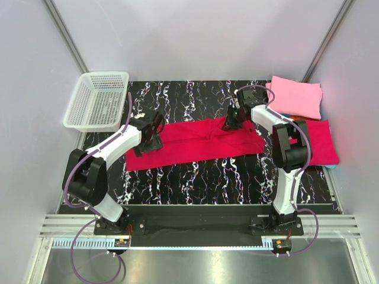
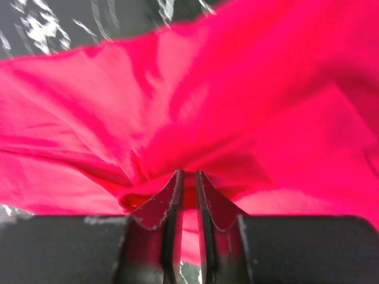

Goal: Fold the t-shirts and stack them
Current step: Fold the tshirt

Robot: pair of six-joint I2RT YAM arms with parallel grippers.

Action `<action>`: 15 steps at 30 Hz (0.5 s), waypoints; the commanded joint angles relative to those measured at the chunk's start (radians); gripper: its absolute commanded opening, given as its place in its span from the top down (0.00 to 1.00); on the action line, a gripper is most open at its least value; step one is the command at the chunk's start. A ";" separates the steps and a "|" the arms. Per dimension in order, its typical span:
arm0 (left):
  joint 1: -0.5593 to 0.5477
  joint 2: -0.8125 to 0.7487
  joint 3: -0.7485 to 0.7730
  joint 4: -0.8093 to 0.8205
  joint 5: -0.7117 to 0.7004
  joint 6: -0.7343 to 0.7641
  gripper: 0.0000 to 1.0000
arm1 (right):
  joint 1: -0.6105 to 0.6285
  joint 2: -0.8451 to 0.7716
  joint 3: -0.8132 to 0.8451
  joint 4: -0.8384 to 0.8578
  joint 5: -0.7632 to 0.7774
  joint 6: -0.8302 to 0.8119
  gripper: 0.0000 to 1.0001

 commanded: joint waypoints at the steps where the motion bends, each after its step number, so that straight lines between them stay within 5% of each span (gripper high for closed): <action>1: 0.001 -0.005 0.031 0.005 -0.008 0.021 0.29 | 0.008 0.045 0.087 0.041 -0.055 -0.027 0.80; 10: 0.001 0.024 0.042 -0.002 -0.002 0.030 0.29 | 0.009 0.187 0.273 0.064 -0.205 -0.060 0.82; 15: -0.012 0.029 0.061 0.015 0.033 0.059 0.29 | 0.009 0.055 0.195 0.046 0.114 -0.022 0.81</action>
